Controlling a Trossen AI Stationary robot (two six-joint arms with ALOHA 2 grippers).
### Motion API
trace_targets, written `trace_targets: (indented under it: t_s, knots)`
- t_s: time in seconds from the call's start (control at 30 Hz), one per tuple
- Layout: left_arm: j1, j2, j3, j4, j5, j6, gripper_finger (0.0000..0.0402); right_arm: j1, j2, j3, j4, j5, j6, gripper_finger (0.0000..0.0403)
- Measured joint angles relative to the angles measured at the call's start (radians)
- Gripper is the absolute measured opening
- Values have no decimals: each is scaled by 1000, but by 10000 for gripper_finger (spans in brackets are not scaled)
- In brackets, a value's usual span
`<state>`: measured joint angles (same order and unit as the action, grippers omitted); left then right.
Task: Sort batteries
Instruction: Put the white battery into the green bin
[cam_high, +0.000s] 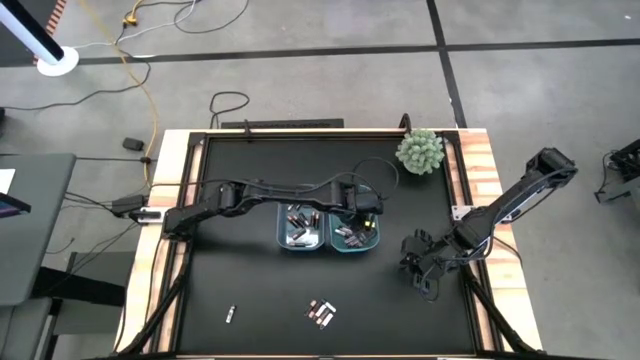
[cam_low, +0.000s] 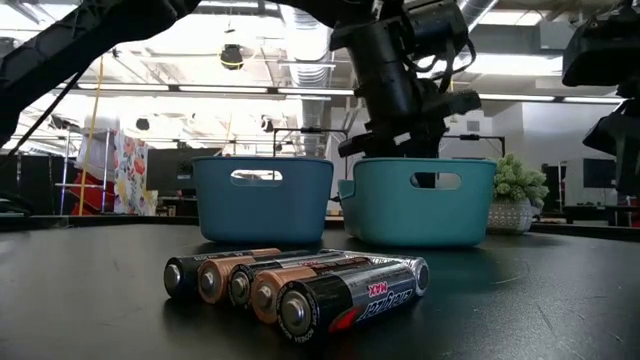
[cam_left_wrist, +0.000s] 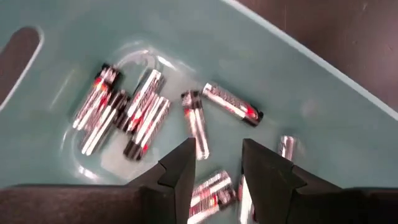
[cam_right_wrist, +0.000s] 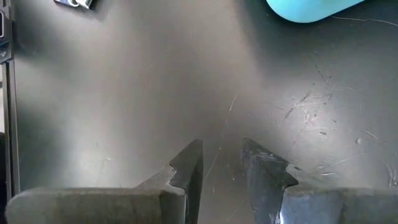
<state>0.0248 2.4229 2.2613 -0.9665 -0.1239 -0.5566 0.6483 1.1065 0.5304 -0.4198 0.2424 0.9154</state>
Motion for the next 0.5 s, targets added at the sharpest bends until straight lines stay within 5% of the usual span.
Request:
trace_targets:
  t_s: [0.27, 0.5]
  knots:
    - [8, -62, 76, -180, 4, -15, 121, 0, 0, 0, 7, 0, 27, 127]
    - [-65, -223, 74, -341, -225, -24, 120, -1, 0, 0, 13, 1, 79, 127]
